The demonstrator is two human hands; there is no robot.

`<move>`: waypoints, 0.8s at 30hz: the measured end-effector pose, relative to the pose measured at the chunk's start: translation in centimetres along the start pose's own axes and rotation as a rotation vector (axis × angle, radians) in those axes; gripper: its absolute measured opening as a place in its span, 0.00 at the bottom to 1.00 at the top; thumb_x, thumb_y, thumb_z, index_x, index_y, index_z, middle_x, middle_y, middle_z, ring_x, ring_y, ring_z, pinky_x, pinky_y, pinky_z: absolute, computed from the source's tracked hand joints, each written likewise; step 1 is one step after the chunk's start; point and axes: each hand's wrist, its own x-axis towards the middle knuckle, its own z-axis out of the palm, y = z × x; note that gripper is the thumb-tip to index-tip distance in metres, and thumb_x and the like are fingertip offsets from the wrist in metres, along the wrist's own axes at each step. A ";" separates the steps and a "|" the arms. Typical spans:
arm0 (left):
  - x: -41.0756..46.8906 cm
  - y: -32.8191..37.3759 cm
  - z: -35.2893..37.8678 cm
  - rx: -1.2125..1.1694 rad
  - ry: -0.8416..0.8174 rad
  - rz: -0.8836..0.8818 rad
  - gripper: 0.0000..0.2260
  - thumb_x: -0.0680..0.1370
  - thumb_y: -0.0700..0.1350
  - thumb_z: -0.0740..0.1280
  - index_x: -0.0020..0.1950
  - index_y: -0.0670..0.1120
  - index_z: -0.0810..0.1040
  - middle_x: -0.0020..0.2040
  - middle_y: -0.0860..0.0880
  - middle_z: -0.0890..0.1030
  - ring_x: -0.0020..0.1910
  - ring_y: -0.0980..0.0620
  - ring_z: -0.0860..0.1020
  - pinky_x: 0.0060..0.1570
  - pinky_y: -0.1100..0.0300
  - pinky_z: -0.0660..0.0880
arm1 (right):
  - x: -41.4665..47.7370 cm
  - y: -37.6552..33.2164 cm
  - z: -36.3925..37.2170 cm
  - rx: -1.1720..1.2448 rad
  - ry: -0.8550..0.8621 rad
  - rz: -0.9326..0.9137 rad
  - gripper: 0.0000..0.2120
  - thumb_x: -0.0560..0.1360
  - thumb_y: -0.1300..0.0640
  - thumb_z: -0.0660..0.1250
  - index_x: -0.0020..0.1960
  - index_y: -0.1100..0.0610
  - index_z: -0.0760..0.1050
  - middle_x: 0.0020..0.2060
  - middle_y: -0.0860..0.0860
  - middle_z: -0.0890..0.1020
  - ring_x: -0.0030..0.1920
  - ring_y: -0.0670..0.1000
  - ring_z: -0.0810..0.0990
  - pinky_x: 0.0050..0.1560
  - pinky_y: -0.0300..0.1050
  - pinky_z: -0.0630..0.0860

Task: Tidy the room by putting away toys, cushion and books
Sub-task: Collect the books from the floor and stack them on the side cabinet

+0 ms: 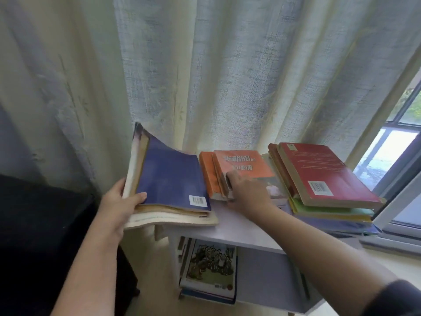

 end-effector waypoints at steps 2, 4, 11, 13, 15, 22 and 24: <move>-0.1 0.3 -1.2 -0.072 0.016 -0.007 0.16 0.75 0.34 0.68 0.60 0.49 0.76 0.43 0.47 0.80 0.40 0.47 0.78 0.40 0.55 0.75 | -0.4 0.0 0.3 -0.045 0.008 -0.021 0.23 0.75 0.49 0.67 0.66 0.56 0.64 0.60 0.52 0.75 0.55 0.56 0.77 0.49 0.47 0.71; -0.3 1.0 -2.1 -0.124 0.015 0.014 0.15 0.76 0.35 0.68 0.60 0.48 0.76 0.41 0.48 0.79 0.38 0.48 0.77 0.37 0.55 0.74 | -0.5 0.0 0.5 -0.033 -0.060 -0.054 0.27 0.74 0.46 0.68 0.68 0.54 0.64 0.63 0.51 0.74 0.59 0.55 0.75 0.55 0.49 0.72; -2.1 2.8 1.3 -0.212 -0.105 0.076 0.13 0.77 0.36 0.67 0.55 0.54 0.76 0.42 0.50 0.80 0.39 0.50 0.79 0.37 0.55 0.75 | 0.0 2.4 -4.0 1.584 -0.429 0.445 0.16 0.79 0.53 0.59 0.64 0.55 0.75 0.56 0.51 0.83 0.55 0.53 0.82 0.55 0.51 0.78; -2.7 2.8 3.7 -0.188 -0.132 0.107 0.15 0.76 0.36 0.68 0.56 0.54 0.75 0.44 0.51 0.81 0.40 0.52 0.79 0.38 0.58 0.76 | -0.4 2.7 -5.5 1.700 -0.468 0.446 0.18 0.79 0.46 0.62 0.63 0.55 0.76 0.52 0.52 0.84 0.52 0.55 0.83 0.54 0.54 0.80; -3.3 2.6 5.7 -0.163 -0.151 0.136 0.14 0.76 0.37 0.69 0.50 0.56 0.75 0.43 0.54 0.81 0.38 0.58 0.79 0.35 0.65 0.76 | -0.7 2.4 -5.5 1.547 -0.356 0.443 0.20 0.77 0.52 0.69 0.67 0.56 0.73 0.55 0.53 0.83 0.54 0.56 0.83 0.59 0.56 0.78; -3.6 1.5 11.0 -0.185 -0.206 0.114 0.10 0.78 0.45 0.67 0.59 0.52 0.76 0.50 0.52 0.83 0.48 0.54 0.81 0.47 0.58 0.76 | -2.4 6.3 -5.0 1.271 -0.062 0.572 0.13 0.77 0.60 0.67 0.61 0.55 0.76 0.45 0.48 0.84 0.41 0.47 0.84 0.38 0.38 0.79; -3.4 1.2 12.1 -0.179 -0.213 0.090 0.07 0.79 0.44 0.65 0.57 0.50 0.77 0.47 0.52 0.83 0.42 0.56 0.81 0.41 0.62 0.75 | -2.8 6.8 -4.9 1.131 -0.037 0.550 0.13 0.78 0.60 0.63 0.61 0.53 0.77 0.45 0.47 0.84 0.40 0.45 0.83 0.34 0.34 0.76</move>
